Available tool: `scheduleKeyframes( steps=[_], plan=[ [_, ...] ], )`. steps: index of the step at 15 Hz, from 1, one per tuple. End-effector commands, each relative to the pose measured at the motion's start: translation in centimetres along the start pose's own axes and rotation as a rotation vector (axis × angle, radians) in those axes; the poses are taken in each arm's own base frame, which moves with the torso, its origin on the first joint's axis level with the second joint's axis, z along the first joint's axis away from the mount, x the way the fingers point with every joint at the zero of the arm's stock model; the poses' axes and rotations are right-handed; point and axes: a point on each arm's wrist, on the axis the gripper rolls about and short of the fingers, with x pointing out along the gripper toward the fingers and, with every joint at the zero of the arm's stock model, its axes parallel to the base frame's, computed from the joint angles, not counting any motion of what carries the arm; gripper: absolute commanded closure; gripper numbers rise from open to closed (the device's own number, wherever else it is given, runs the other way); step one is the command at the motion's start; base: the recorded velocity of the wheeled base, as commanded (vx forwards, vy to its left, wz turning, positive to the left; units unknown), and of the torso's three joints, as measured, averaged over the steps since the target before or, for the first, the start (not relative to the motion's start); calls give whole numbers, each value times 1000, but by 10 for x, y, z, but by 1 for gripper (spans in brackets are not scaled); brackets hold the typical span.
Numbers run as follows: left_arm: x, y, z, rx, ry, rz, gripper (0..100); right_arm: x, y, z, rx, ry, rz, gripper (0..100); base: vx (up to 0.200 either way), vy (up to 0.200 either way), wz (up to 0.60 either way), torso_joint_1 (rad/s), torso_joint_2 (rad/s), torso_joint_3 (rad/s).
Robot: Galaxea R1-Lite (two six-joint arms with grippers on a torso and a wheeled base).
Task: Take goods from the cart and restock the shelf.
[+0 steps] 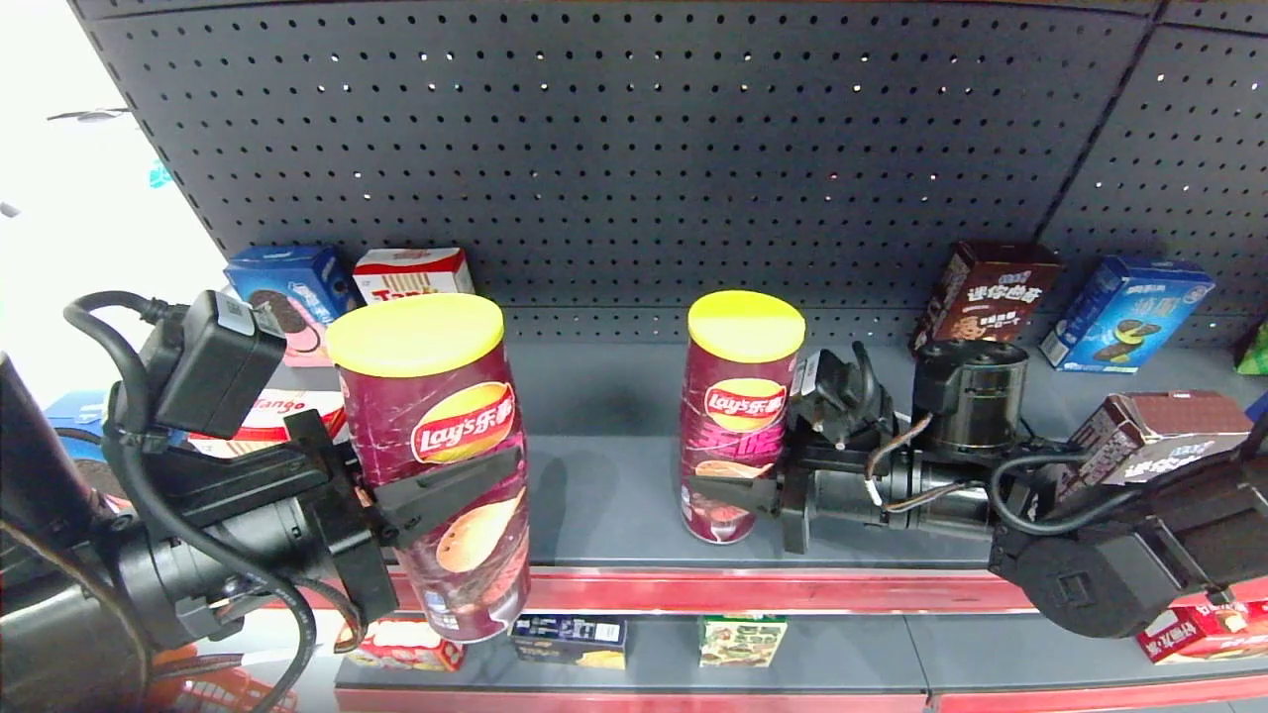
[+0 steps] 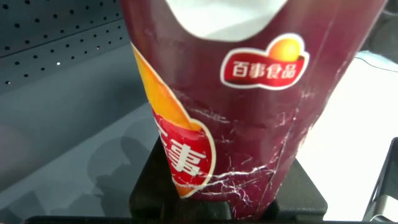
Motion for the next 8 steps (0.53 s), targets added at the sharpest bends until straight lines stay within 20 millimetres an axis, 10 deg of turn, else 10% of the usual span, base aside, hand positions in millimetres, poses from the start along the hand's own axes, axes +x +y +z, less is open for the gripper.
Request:
scheduleKeyframes(
  steps=[1,6,7,8],
  plan=[
    [0,0,0,0,0,1,100,0,-6,-11,-1,21,0,100,0,0,0,0,0,0],
    [0,0,-1,-1,3,1,100,-1,-4,-15,2,33,10,100,0,0,0,0,0,0],
    [0,0,-1,-1,3,1,100,-1,-3,-15,2,33,10,0,0,0,0,0,0,0],
    [0,0,-1,-1,3,1,100,-2,-4,-15,2,34,7,0,0,0,0,0,0,0]
  ],
)
